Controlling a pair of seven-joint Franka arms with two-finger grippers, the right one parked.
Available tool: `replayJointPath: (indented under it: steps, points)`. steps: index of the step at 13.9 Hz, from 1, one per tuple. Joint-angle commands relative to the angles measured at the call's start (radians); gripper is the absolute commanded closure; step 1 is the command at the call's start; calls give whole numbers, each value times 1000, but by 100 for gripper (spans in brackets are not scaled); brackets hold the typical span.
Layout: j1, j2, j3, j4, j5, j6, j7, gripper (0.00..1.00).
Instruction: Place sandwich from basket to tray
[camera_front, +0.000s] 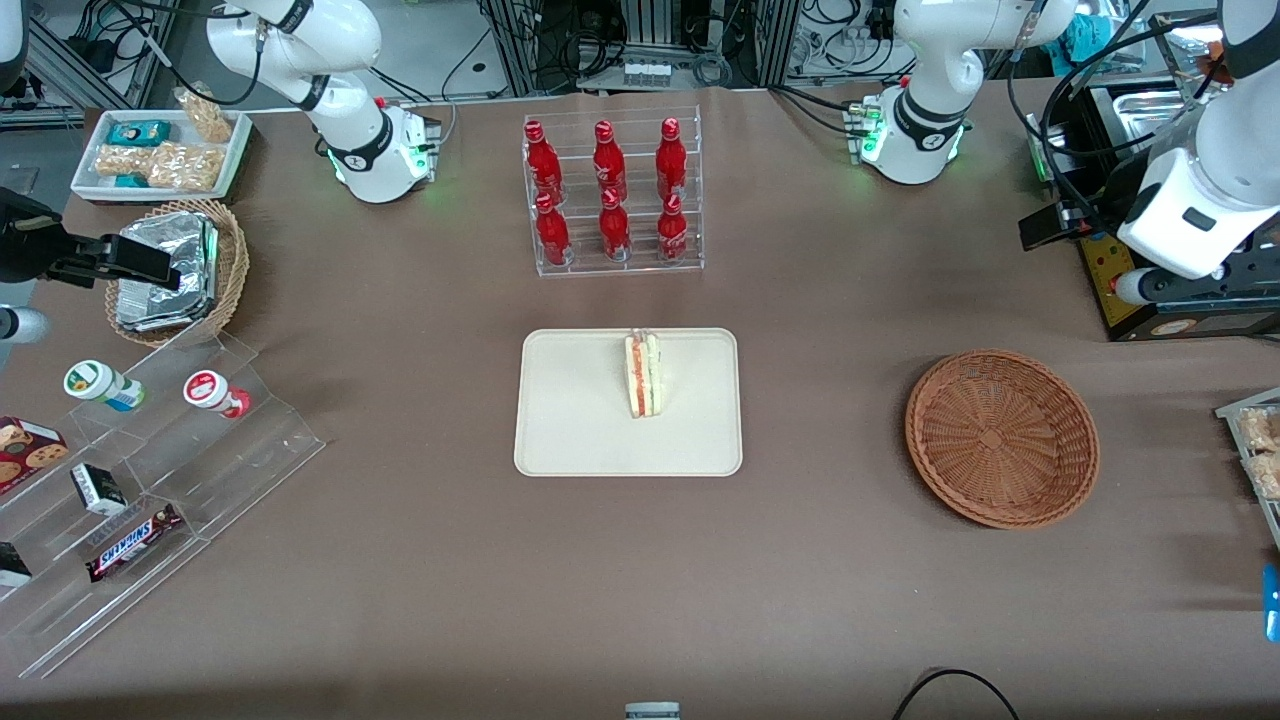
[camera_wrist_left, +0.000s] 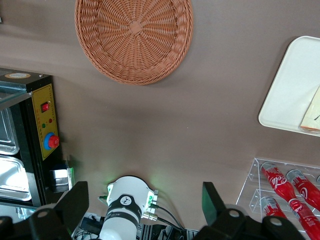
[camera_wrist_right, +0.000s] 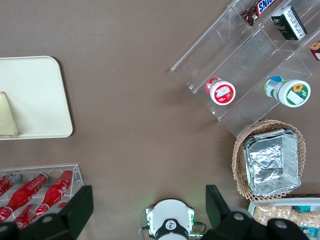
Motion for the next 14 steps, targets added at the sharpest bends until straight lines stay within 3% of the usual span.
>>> replayJointPath:
  steps: [1, 3, 7, 14]
  points:
    - [5, -3, 3, 15, 9, -47, -15, 0]
    - [7, -36, 41, -14, 19, -32, -4, 0]
    - [7, -194, 66, -258, 20, 125, 100, 0]
    - [-5, -139, 72, -163, 8, 122, 97, 0]
